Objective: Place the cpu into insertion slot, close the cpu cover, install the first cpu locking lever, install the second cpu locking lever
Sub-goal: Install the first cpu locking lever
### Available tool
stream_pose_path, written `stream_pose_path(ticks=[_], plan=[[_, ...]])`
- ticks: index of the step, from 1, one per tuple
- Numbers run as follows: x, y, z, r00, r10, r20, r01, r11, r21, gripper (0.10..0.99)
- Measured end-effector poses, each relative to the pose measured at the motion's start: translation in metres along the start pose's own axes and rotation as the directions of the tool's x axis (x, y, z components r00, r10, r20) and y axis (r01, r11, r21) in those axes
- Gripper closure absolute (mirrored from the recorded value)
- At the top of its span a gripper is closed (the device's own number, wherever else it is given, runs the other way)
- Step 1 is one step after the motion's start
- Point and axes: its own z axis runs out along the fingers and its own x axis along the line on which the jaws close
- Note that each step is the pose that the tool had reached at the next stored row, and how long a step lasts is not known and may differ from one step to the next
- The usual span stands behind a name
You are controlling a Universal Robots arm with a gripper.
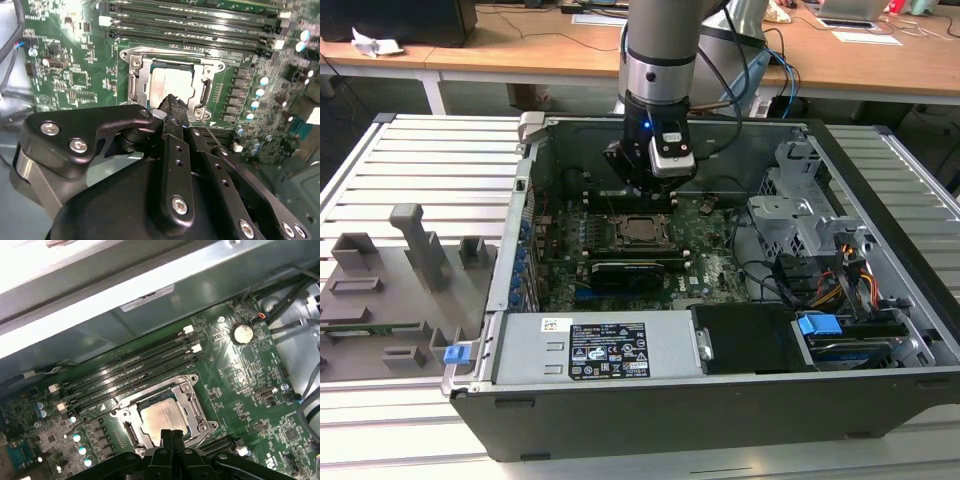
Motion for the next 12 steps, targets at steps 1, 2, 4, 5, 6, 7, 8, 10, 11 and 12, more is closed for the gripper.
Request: stream_pose_path(ticks=[1,2,4,5,6,7,8,10,11,12], plan=[[0.0,0.0,0.0,0.9997,-0.025,-0.0001,0.025,0.9997,0.0,0.98],[0.0,0.0,0.0001,0.9991,-0.043,-0.0002,0.043,0.9991,0.0,0.98],[0.0,0.0,0.0002,0.9969,-0.078,-0.0003,0.078,0.9969,0.0,0.98],[0.0,0.0,0.0005,0.9943,-0.107,-0.0004,0.107,0.9943,-0.001,0.98],[0.0,0.0,0.0007,0.9907,-0.136,-0.0006,0.136,0.9907,-0.001,0.98],[0.0,0.0,0.0008,0.9861,-0.166,-0.0009,0.166,0.9861,-0.001,0.98],[0.0,0.0,0.0009,0.9829,-0.184,-0.0009,0.184,0.9829,-0.001,0.98],[0.0,0.0,0.0011,0.9745,-0.224,-0.0008,0.224,0.9745,-0.002,0.98],[0.0,0.0,0.0011,0.971,-0.239,-0.0007,0.239,0.971,-0.002,0.98],[0.0,0.0,0.0011,0.9673,-0.254,-0.0006,0.254,0.9673,-0.002,0.98]])
